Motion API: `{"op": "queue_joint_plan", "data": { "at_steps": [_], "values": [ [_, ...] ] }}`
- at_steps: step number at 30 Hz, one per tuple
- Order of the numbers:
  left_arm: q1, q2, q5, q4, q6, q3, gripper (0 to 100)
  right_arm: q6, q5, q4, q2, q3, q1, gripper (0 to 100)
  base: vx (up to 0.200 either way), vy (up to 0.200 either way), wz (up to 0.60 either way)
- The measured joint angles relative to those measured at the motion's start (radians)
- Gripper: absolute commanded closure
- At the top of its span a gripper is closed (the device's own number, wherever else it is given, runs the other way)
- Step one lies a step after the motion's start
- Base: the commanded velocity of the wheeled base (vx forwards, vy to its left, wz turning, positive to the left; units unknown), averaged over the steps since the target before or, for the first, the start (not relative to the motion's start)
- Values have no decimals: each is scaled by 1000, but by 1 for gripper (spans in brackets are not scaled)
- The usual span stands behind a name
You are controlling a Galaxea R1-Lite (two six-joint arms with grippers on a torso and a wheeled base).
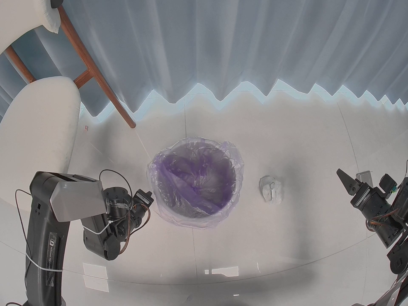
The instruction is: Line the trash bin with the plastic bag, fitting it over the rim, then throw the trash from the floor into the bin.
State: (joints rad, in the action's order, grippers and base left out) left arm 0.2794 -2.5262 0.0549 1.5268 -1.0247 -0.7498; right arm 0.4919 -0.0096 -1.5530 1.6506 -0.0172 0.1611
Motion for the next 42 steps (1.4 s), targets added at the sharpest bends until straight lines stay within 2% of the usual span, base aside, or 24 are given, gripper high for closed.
{"op": "queue_joint_plan", "data": {
  "at_steps": [4, 11, 18, 21, 27, 28, 30, 34, 42],
  "values": [
    [-15, -5, 0, -3, 38, -1, 100, 0, 0, 0, 0, 0, 0, 0, 0, 0, 0],
    [-33, -28, 16, -41, 223, 2, 100, 1, 0, 0, 0, 0, 0, 0, 0, 0, 0],
    [-35, -74, 87, -59, 353, -23, 100, 3, -1, 0, 0, 0, 0, 0, 0, 0, 0],
    [-35, -88, 93, -28, 332, -27, 100, 3, -2, 0, 0, 0, -3, 0, 0, 0, 0],
    [-43, -47, 68, 8, 137, 30, 100, 4, -4, 0, 0, 0, -5, 0, 0, 0, 0],
    [-46, -29, 44, 11, 89, 52, 0, 5, -4, 0, 0, 0, -5, 0, 0, 0, 0],
    [-53, 8, -26, 15, 13, 101, 0, 7, -4, 0, 0, 0, -5, 0, 0, 0, 0],
    [-77, 61, -136, 21, -48, 160, 0, 11, -4, 0, 0, 0, -5, 0, 0, 0, 0],
    [-96, 69, -171, 21, -66, 79, 0, 15, -4, 0, 0, 0, -7, 0, 0, 0, 0]
  ]
}}
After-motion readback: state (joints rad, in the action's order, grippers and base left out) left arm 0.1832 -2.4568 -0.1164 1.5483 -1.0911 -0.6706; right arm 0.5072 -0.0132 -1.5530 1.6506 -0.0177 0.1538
